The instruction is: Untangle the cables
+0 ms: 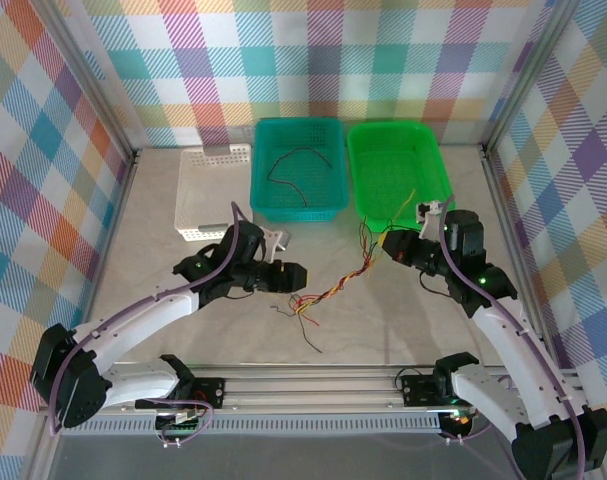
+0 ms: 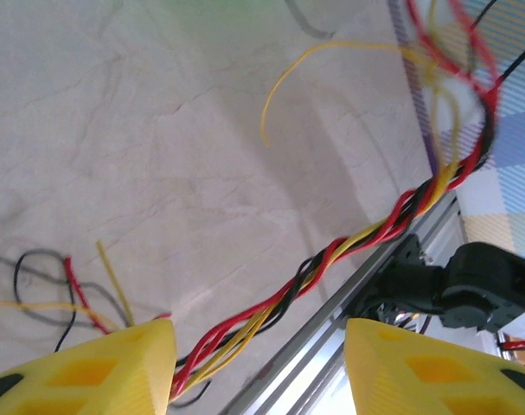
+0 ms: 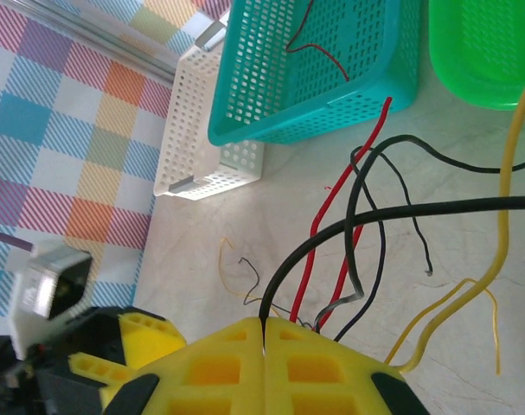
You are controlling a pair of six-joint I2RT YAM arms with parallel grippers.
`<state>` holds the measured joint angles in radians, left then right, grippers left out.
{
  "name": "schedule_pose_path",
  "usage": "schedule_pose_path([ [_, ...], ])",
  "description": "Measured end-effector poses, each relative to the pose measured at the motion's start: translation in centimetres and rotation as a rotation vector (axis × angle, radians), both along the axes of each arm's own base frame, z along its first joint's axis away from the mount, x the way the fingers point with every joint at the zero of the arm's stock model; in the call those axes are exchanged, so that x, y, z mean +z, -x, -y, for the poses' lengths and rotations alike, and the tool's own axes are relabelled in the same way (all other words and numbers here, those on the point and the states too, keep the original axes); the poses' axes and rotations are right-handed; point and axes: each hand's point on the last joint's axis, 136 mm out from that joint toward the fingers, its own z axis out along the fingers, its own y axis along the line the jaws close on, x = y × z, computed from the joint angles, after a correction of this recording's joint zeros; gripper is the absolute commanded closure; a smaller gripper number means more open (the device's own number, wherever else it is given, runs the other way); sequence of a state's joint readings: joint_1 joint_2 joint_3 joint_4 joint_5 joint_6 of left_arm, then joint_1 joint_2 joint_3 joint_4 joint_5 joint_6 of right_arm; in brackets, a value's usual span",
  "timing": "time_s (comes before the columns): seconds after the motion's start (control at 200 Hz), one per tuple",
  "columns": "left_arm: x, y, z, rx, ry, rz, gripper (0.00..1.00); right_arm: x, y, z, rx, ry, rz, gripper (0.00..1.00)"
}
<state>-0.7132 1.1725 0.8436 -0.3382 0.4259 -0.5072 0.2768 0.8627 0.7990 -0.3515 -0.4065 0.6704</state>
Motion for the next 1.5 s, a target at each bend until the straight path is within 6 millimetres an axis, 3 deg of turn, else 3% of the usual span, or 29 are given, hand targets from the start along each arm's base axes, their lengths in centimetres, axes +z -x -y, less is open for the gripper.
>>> schedule_pose_path([
  [0.195,-4.1,1.7,-1.5,-0.002,-0.065,-0.073,0.49,0.4,0.0,-0.2,0.005,-0.017,0.005,1.0],
  [0.31,-5.3,2.3,-1.7,-0.007,-0.082,-0.095,0.49,0.4,0.1,-0.3,0.007,-0.027,-0.003,1.0],
  [0.63,-4.8,1.7,-0.5,-0.006,-0.018,-0.069,0.49,0.8,0.2,-0.4,0.011,-0.038,0.005,1.0],
  [0.83,-5.3,2.0,0.6,-0.031,0.0,-0.088,0.56,0.8,0.3,-0.4,0.016,-0.043,0.002,1.0],
  [1.07,-5.9,2.2,1.0,-0.047,-0.005,-0.099,0.7,0.8,0.3,-0.4,0.016,-0.043,0.002,1.0],
  [1.24,-5.8,2.2,1.1,-0.047,-0.002,-0.097,1.0,0.8,0.3,-0.4,0.016,-0.043,0.002,1.0],
  [1.445,-5.3,2.1,1.1,-0.037,0.016,-0.079,1.0,0.1,-0.1,-0.7,0.026,-0.038,-0.015,1.0],
  [1.5,-5.2,2.1,0.9,-0.022,0.022,-0.074,1.0,-0.4,-0.2,-0.8,0.033,-0.035,-0.029,0.88],
])
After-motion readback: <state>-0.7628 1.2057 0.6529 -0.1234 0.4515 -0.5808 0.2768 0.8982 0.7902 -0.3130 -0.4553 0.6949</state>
